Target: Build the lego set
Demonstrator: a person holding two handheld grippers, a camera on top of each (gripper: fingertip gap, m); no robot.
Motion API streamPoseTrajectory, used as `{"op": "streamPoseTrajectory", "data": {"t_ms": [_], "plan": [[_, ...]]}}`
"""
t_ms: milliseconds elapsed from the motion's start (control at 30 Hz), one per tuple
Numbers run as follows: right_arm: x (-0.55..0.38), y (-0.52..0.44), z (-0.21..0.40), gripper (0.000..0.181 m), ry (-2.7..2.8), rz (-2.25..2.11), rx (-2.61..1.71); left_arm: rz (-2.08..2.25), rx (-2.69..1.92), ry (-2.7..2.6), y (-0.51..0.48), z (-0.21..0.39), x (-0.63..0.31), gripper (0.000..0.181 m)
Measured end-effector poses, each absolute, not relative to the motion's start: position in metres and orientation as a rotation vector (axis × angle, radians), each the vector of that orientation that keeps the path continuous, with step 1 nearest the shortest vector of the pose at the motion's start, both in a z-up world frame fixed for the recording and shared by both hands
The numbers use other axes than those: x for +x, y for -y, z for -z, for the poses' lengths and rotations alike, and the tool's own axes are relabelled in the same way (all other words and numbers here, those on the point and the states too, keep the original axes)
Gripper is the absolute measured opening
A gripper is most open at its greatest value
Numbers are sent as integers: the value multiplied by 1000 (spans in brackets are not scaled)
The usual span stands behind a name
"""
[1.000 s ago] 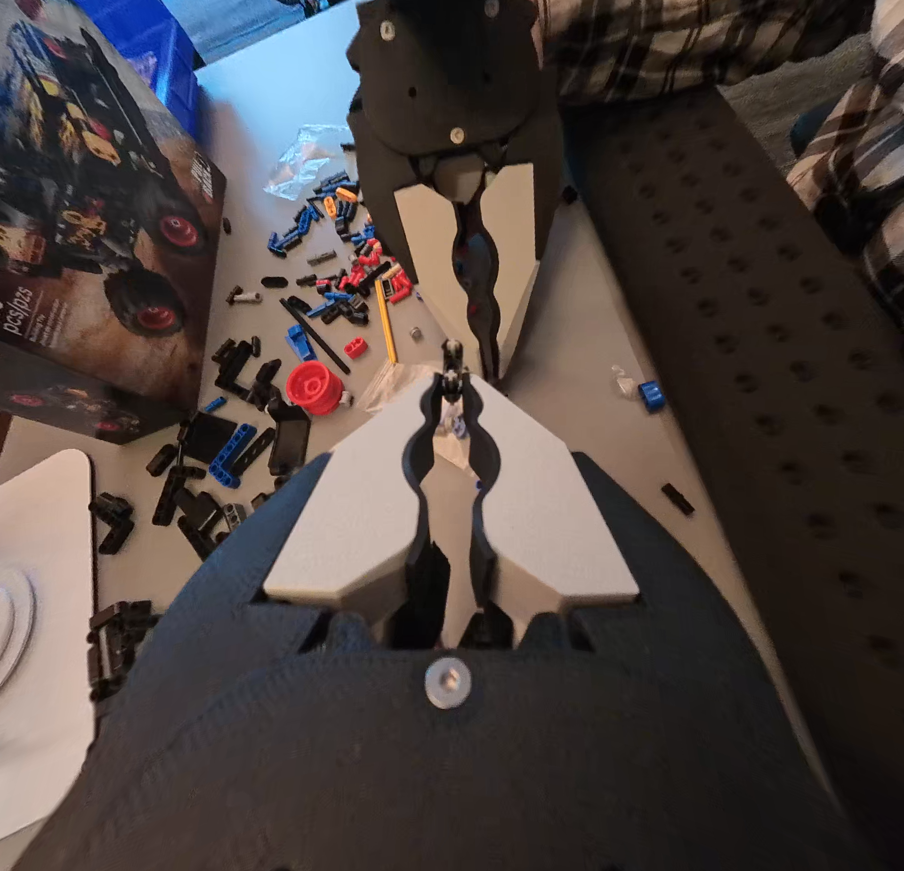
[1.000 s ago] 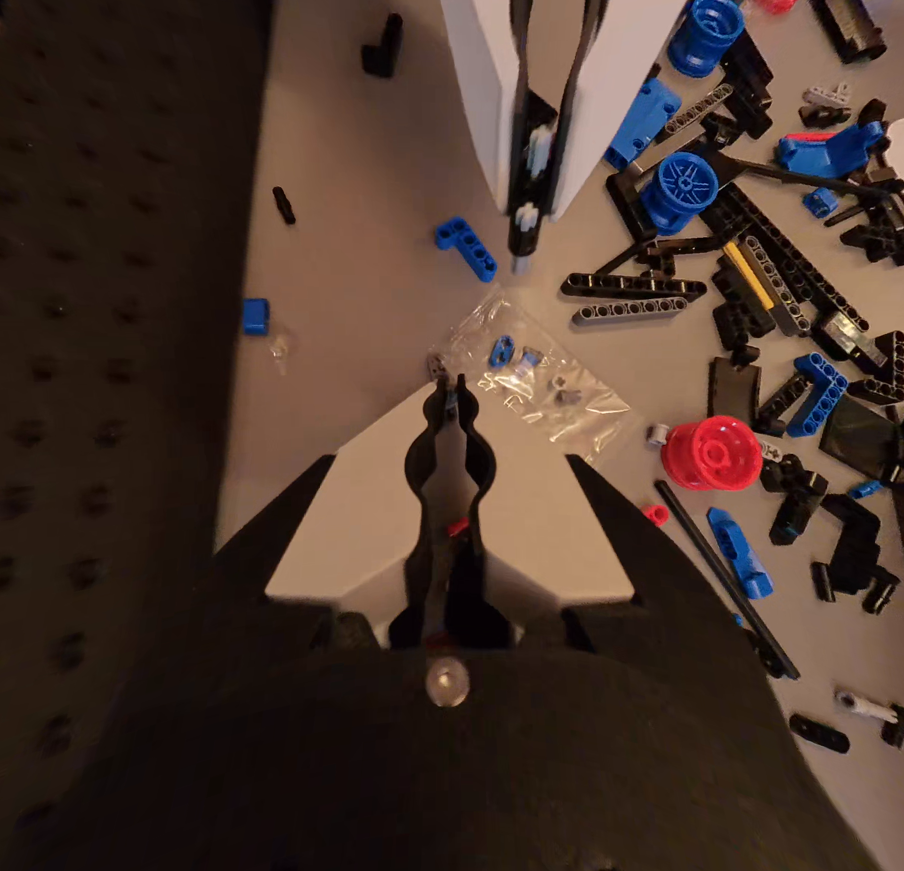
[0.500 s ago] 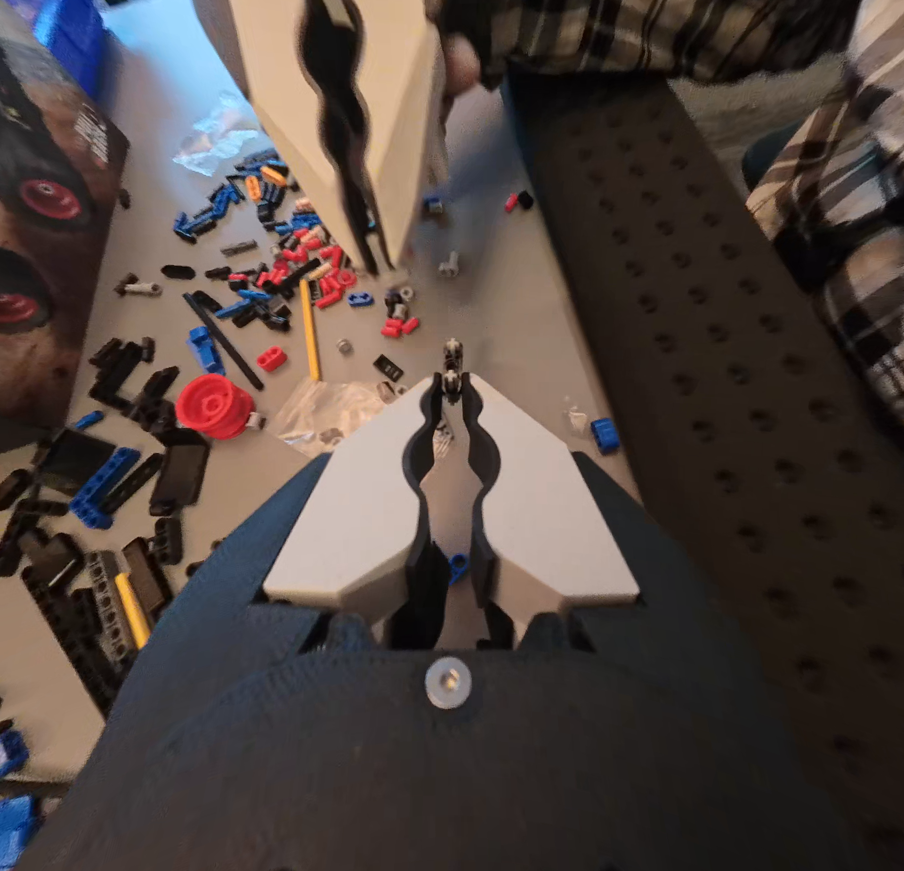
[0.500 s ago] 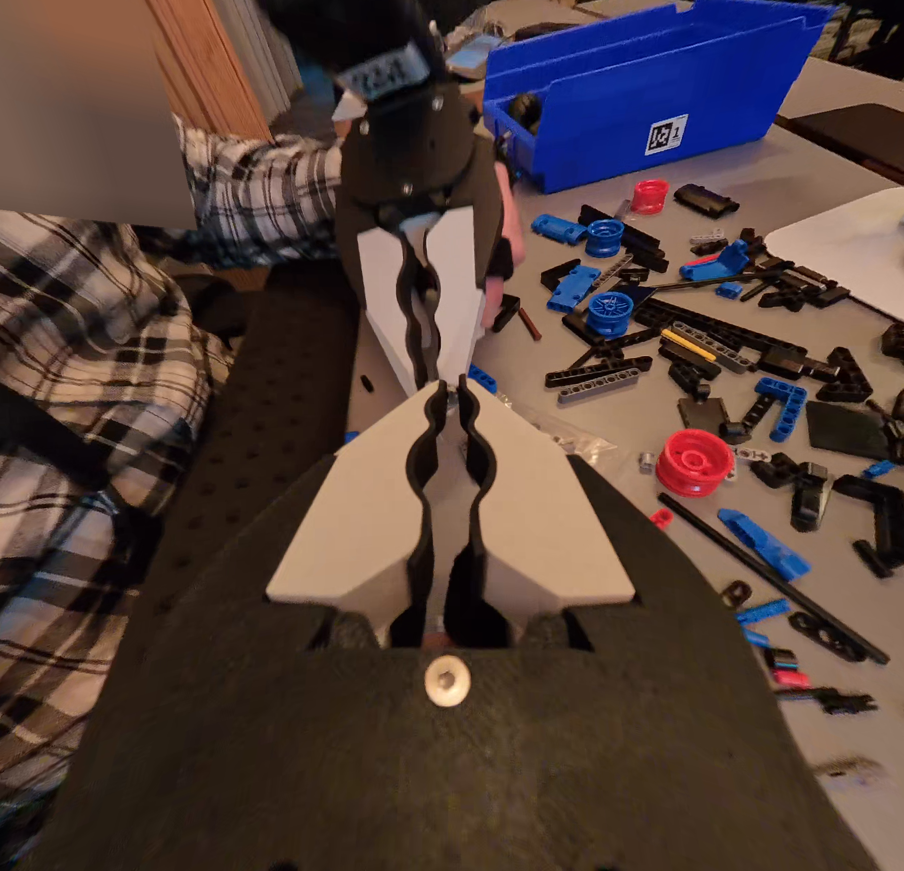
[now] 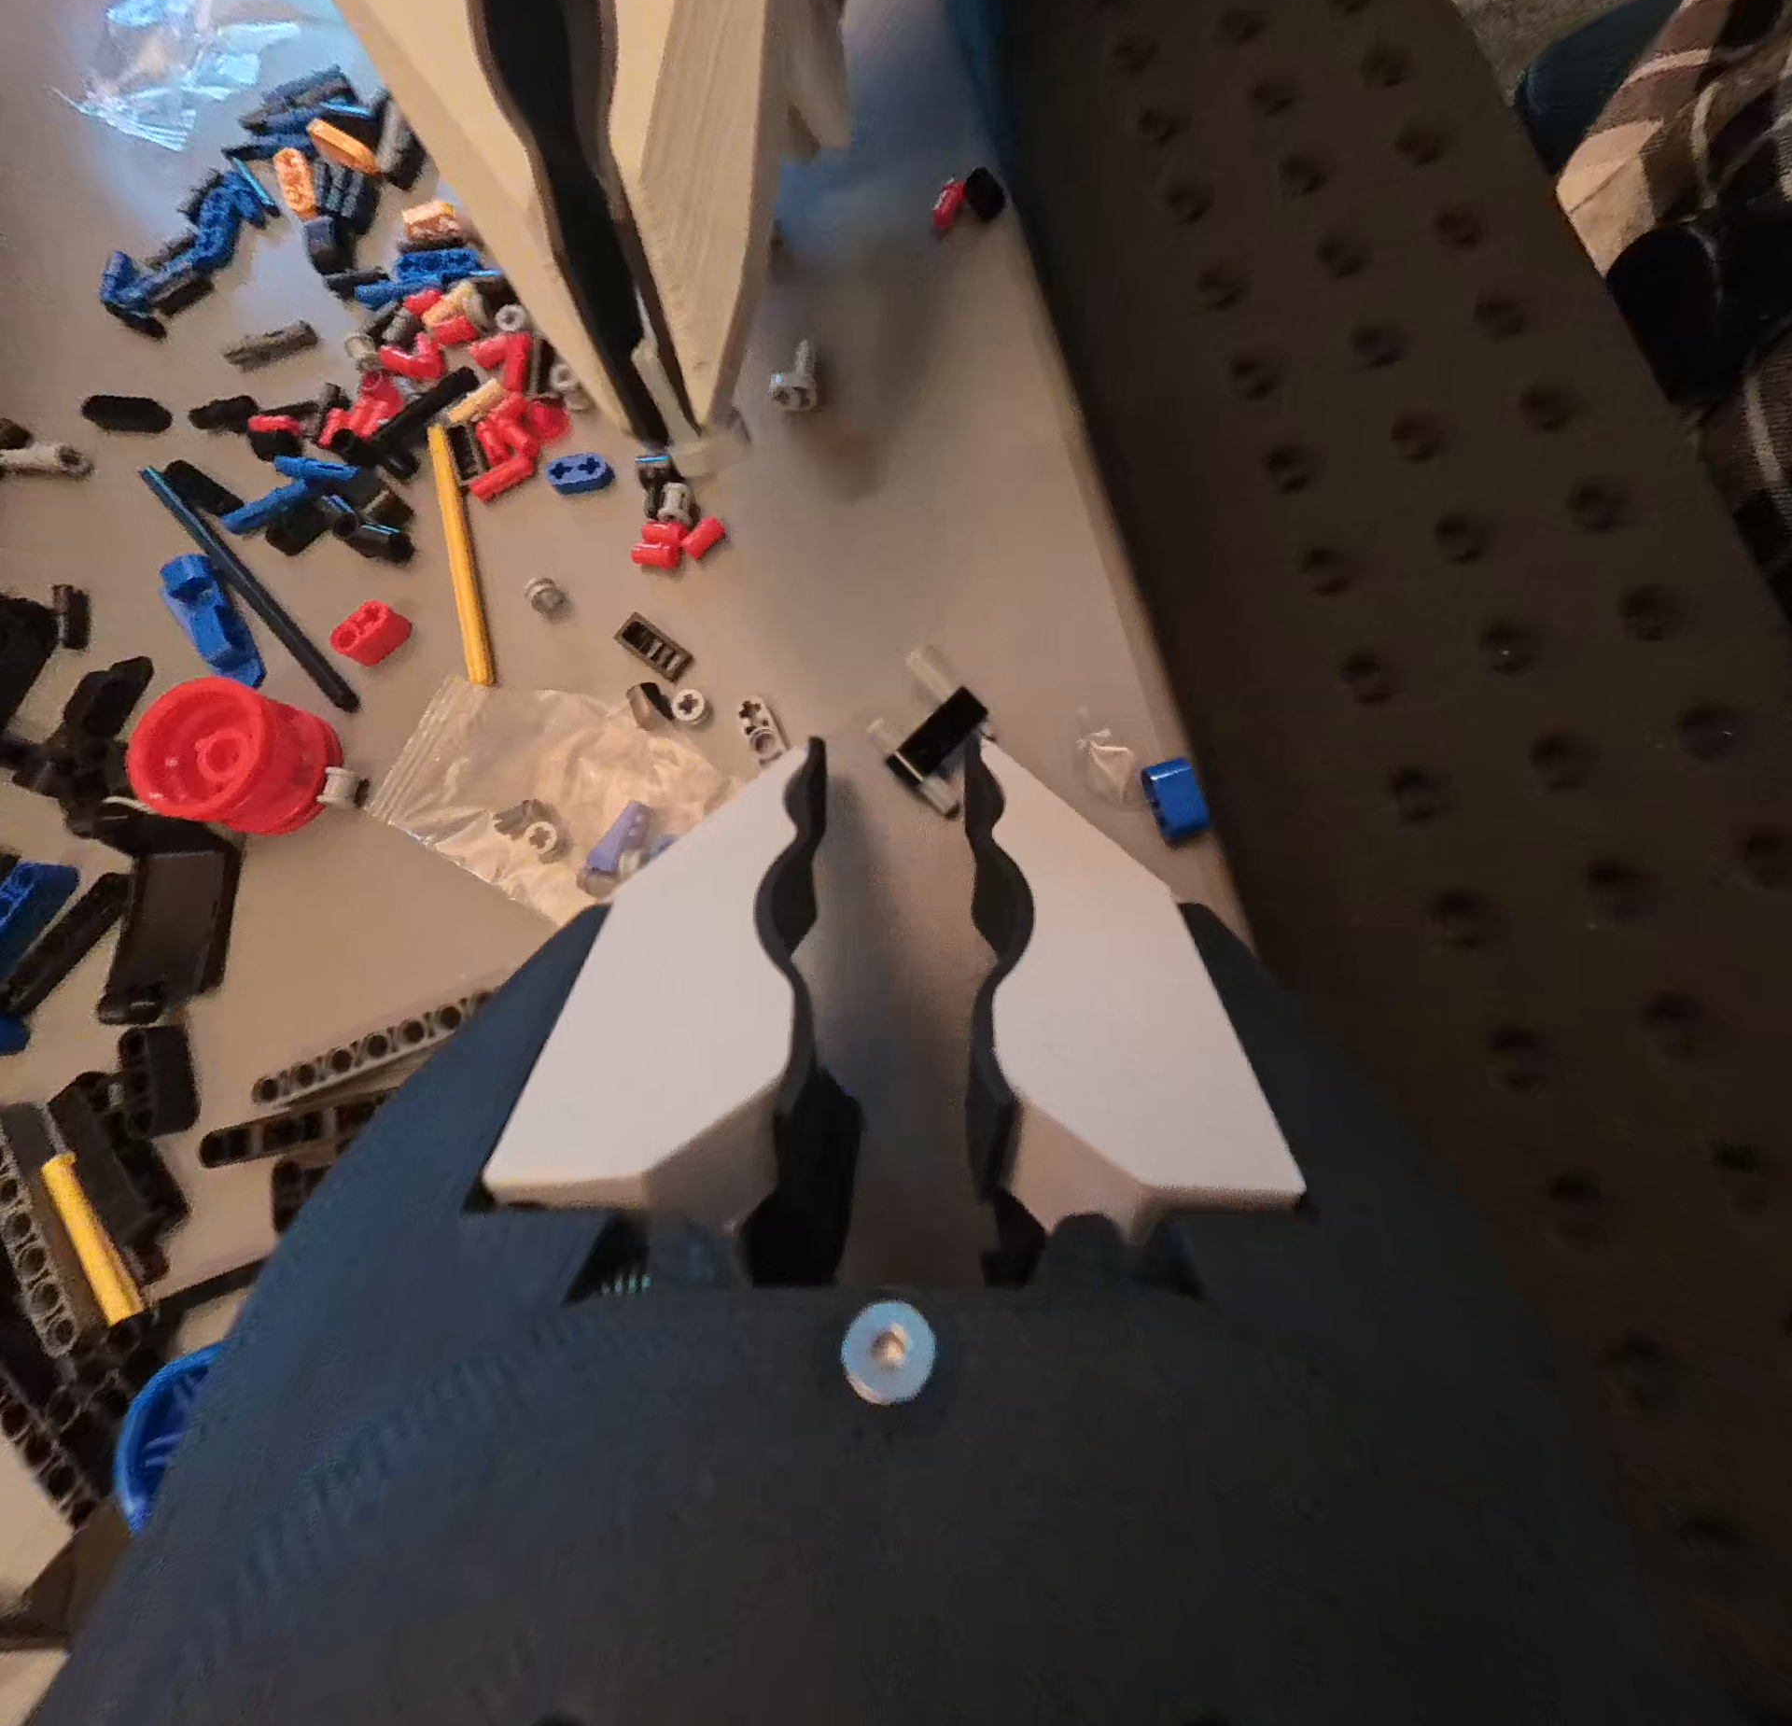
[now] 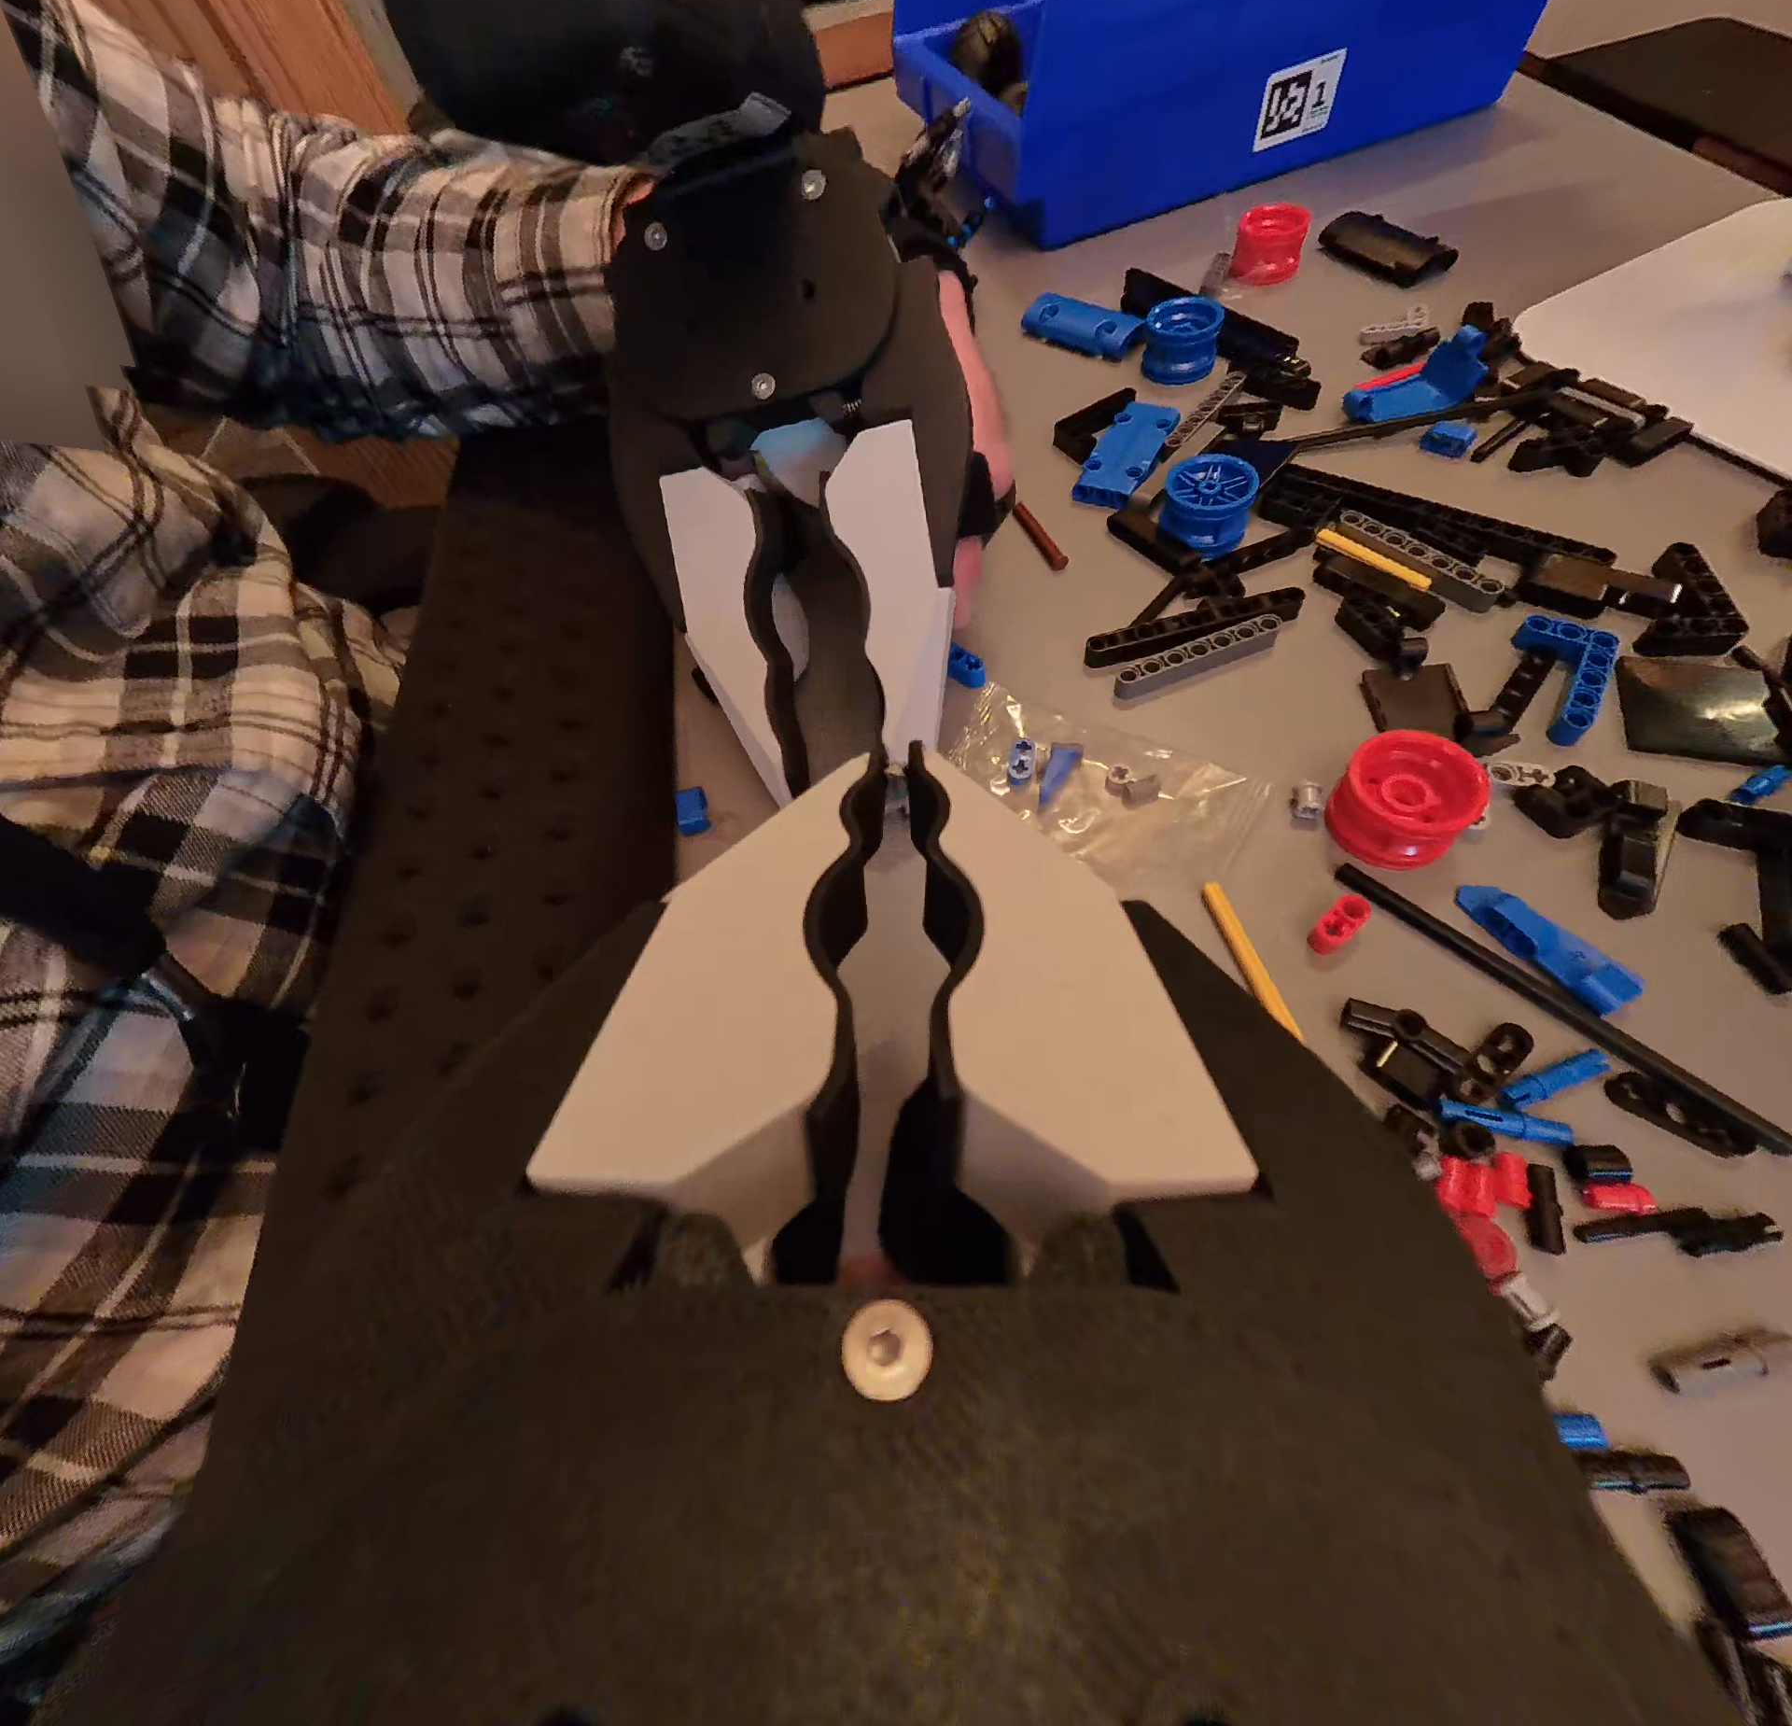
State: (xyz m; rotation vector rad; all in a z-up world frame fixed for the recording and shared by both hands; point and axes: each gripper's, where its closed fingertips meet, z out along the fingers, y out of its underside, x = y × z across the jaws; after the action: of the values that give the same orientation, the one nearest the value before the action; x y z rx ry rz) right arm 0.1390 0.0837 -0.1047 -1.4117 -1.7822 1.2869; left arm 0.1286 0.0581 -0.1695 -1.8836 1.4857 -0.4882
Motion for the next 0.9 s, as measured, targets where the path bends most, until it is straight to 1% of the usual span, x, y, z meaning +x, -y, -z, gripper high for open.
{"op": "streamPoseTrajectory", "data": {"t_ms": [67, 167, 333, 400, 433, 467, 633, 767, 900], "plan": [[136, -86, 101, 3, 1728, -1313, -1447, 480, -1860, -1450, -61, 161, 128, 32], [131, -85, 92, 3, 1635, -1374, -1480, 453, -1786, -1340, -72, 136, 129, 31], [121, -90, 68, 3, 1384, -1540, -1508, 508, -1669, -1066, -89, 86, 139, 24], [119, -95, 60, 3, 1291, -1577, -1493, 525, -1669, -975, -95, 77, 137, 21], [119, -95, 57, 3, 1273, -1572, -1472, 529, -1659, -933, -98, 72, 135, 14], [118, -95, 55, 3, 1269, -1547, -1449, 553, -1654, -910, -98, 69, 134, 10], [115, -94, 51, 3, 1228, -1509, -1443, 529, -1625, -915, -99, 66, 131, 10], [119, -90, 47, 6, 1272, -1474, -1377, 610, -1602, -955, -91, 65, 133, 10], [127, -83, 46, 10, 1493, -1239, -1224, 766, -1597, -1010, -79, 64, 138, 10]]}}
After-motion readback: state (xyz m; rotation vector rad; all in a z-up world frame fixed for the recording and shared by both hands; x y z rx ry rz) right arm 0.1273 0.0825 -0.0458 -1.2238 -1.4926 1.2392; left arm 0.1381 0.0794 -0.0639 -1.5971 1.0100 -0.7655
